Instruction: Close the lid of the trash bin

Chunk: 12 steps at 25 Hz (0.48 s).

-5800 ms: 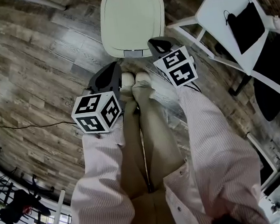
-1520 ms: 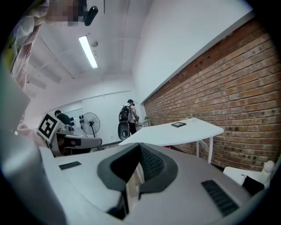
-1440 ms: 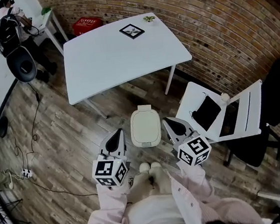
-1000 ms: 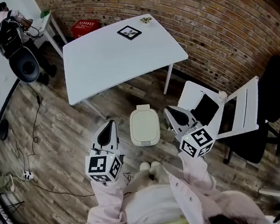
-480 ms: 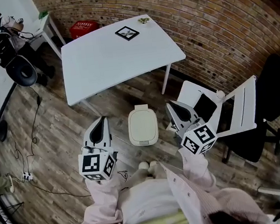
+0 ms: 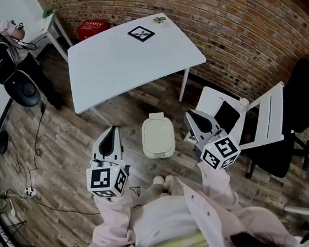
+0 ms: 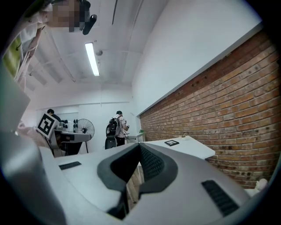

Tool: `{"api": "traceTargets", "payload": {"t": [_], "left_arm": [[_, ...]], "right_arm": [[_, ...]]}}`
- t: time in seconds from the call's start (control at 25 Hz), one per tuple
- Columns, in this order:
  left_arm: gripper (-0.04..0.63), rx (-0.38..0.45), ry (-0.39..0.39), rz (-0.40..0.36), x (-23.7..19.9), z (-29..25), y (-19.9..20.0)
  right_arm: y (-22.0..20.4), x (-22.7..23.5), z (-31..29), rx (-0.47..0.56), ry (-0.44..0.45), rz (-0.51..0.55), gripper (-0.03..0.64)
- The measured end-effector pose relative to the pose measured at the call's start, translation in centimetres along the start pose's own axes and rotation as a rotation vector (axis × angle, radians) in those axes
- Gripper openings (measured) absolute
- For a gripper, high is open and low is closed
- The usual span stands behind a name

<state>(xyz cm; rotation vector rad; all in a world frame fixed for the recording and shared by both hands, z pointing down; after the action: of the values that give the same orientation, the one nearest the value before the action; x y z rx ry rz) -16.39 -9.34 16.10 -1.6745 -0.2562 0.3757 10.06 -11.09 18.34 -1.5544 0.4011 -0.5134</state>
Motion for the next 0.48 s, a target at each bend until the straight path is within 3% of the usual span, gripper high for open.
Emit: {"api": "traceTargets", "payload": {"t": [0.48], "left_arm": [[-0.006,-0.027,0.005,0.009,-0.12,-0.33,-0.65]], "right_arm": [[-0.94,0.44,0.10,-0.020,-0.020,-0.010,0.004]]}}
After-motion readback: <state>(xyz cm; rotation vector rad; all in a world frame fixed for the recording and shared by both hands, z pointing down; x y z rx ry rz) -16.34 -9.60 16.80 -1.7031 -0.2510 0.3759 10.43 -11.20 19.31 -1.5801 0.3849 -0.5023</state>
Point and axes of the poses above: the fingertips, and each gripper's own axes: z backward along the fingers, x to its right, y out of its top, the point moved 4 cm from there along z, backward along the fingers, and after that the axes turned 3 degrees about z, right-handed, at the moved point
